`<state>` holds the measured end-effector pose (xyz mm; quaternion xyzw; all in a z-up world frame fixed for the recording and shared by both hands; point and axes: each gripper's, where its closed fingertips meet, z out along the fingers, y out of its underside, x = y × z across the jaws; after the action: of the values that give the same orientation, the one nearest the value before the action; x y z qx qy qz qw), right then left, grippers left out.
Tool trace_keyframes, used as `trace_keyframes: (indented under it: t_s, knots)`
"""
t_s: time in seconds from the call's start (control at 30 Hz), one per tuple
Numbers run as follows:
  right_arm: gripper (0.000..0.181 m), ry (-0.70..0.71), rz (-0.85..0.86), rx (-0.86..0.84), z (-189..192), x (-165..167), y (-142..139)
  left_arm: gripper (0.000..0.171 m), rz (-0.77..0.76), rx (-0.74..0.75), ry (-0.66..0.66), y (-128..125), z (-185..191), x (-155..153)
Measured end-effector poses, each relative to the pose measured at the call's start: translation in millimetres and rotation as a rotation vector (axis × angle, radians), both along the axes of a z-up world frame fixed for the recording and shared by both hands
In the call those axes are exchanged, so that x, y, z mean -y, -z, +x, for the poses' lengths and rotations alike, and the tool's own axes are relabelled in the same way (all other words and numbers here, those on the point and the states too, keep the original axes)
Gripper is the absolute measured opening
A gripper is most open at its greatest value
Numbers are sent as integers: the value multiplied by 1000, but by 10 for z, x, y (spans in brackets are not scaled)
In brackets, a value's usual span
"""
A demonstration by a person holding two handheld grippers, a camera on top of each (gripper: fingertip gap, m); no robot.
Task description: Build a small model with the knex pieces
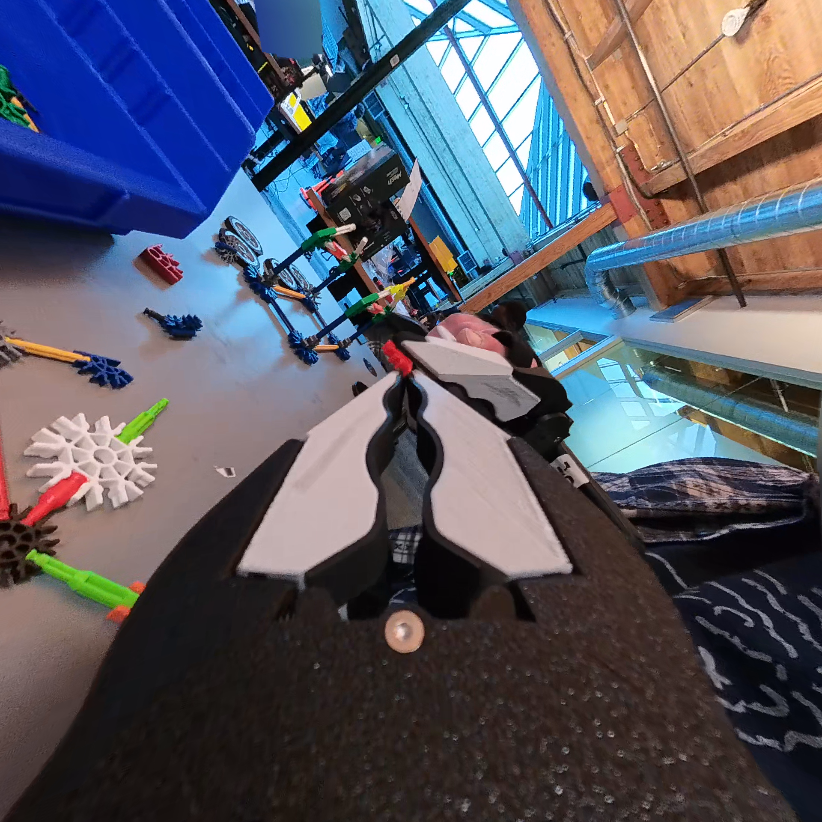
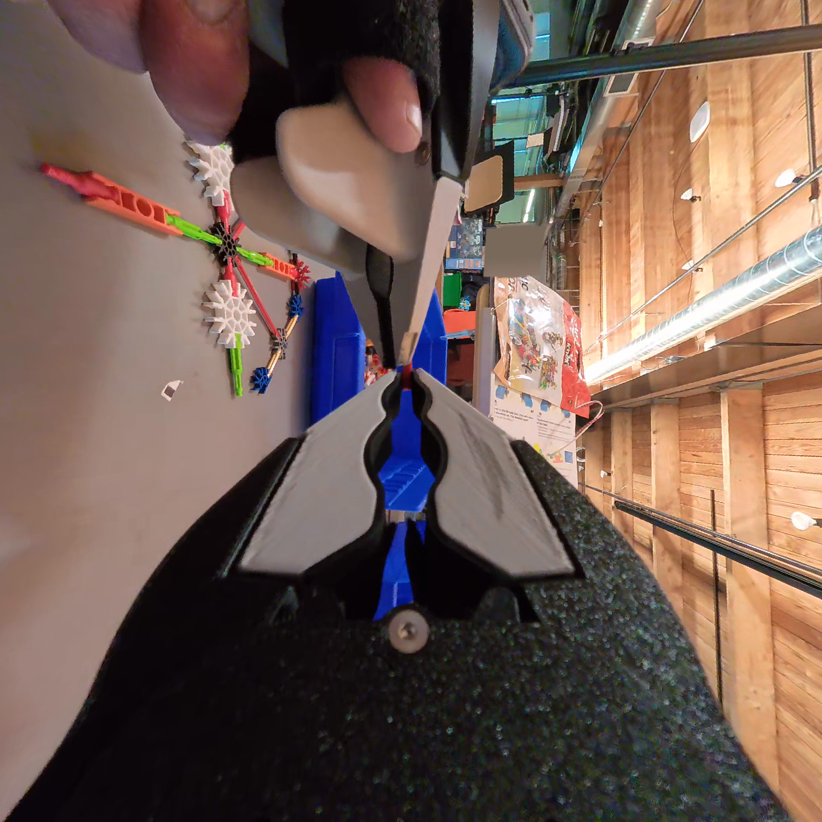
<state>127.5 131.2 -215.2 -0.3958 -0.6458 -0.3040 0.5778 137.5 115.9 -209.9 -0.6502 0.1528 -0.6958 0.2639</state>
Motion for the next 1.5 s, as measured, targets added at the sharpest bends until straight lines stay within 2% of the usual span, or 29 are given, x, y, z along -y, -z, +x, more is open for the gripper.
trace_keyframes:
  t_s: [0.1,0.2,0.37,0.57,0.8,0.87,1.07,1.17,1.3,1.4,1.5]
  knots:
    - [3,-9,10,1,-4,-2,-17,15,-46,35,-16,-19,-26,-47]
    - [3,-9,17,9,14,-14,-14,14,-72,35,4,17,-7,-30]
    - [3,-12,25,23,32,-18,13,2,-79,57,10,-3,15,-16]
    - [3,-29,35,26,27,8,-1,11,-112,106,3,-47,-4,-29]
    - [4,-24,20,15,53,39,31,5,-104,61,3,14,22,2]
    - [10,-19,-22,-14,64,39,32,2,-86,44,0,26,27,10]
    - [22,-40,-379,-268,133,64,48,1,53,-19,-21,-15,-12,11]
    - [24,-16,-713,-476,165,77,88,1,174,-99,-3,-19,-28,38]
    - [23,-13,-1073,-733,162,81,38,2,338,-198,46,-49,-19,114]
    - [19,-61,-1258,-779,96,192,61,2,444,-244,75,-59,-13,163]
    - [20,-107,-1349,-792,47,276,58,2,547,-303,101,-21,-32,194]
